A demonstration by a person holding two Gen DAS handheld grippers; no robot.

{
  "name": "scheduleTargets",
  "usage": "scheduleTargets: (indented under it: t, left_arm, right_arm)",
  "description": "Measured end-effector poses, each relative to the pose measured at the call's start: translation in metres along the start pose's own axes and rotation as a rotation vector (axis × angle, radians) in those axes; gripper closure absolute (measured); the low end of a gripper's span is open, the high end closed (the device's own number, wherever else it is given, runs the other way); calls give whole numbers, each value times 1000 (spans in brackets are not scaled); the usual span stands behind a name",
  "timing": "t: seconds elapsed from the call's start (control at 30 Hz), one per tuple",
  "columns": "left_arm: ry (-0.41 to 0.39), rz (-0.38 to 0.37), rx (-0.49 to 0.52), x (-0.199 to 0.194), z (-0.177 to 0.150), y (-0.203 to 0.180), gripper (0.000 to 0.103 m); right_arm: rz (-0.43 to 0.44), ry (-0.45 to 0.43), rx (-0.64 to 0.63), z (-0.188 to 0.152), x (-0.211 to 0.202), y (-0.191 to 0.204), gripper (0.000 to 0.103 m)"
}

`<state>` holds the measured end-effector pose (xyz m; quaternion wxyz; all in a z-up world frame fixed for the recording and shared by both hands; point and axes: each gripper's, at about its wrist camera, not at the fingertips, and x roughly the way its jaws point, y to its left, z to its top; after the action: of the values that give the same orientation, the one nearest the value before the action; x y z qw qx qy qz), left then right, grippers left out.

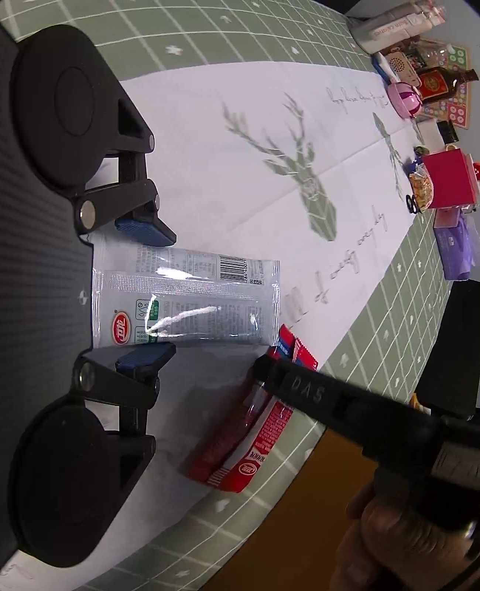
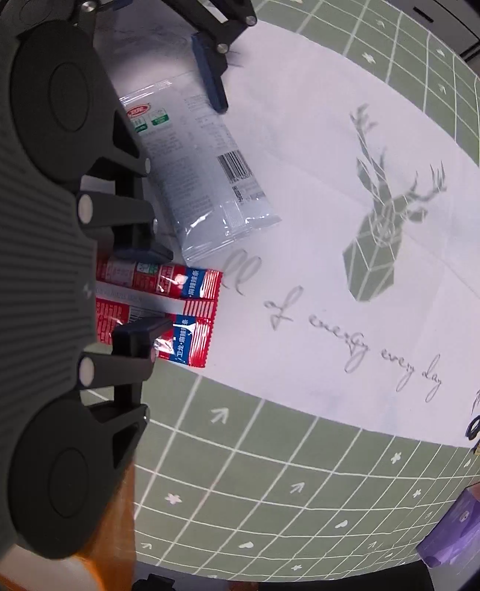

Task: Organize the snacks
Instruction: 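Lift and carry the white bar and red candy pack over the orange box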

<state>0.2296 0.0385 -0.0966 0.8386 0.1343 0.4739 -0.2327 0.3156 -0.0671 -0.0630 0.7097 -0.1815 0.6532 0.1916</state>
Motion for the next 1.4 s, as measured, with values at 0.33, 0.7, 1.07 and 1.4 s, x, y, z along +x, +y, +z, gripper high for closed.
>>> scheduleTargets:
  t: [0.33,0.7,1.07,1.4]
  left_arm:
    - [105,-34,45,-49,-66,-66,38]
    - [102,21,127,-88,-102,-130,30]
    - [64,-22,39,-71,-99,-121,24]
    - [12,-25,63,-67,-107,-122,15]
  right_arm:
    - [29,-35,-106,-120,-20,58,72]
    - [38,-166,-123,-214,-39,66,55]
    - [72,-219,-76,-229,-29,34,51]
    - [70,-207,-133,-233,-21,40,38]
